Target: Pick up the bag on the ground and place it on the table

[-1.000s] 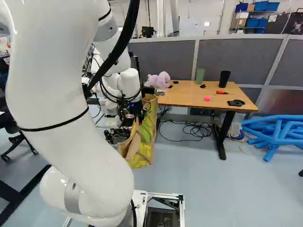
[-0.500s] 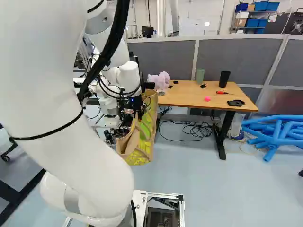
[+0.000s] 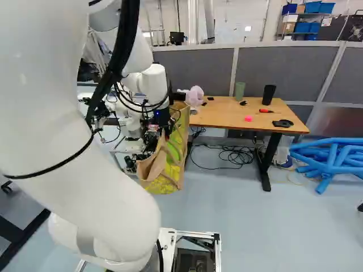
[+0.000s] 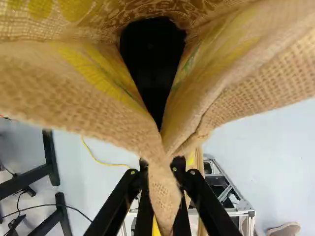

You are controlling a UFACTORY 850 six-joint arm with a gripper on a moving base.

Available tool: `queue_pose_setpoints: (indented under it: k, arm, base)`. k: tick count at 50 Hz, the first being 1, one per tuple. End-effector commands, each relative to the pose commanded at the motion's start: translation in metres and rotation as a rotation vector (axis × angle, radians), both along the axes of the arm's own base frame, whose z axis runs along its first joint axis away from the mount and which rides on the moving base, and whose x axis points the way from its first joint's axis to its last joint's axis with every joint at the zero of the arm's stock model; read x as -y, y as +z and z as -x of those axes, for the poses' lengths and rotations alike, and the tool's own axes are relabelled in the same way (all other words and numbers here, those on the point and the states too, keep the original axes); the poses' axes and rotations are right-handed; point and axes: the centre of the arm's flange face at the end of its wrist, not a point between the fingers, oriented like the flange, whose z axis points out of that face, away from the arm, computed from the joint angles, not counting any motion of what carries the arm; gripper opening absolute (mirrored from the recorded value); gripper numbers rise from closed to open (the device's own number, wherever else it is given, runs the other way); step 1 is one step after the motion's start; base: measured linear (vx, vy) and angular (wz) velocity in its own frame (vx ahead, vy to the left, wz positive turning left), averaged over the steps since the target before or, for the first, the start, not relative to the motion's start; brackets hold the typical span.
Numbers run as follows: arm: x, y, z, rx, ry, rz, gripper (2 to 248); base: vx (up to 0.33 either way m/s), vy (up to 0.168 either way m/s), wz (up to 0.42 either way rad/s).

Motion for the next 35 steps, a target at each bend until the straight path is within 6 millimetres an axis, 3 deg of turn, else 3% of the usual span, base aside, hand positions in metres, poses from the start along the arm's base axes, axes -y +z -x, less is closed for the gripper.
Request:
queue_pose_setpoints:
  k: [35]
  arm:
    - [0.005,0.047,0.004,0.019,-0.002,-0.011,33]
  base:
    - [0.0,0.0,0.0]
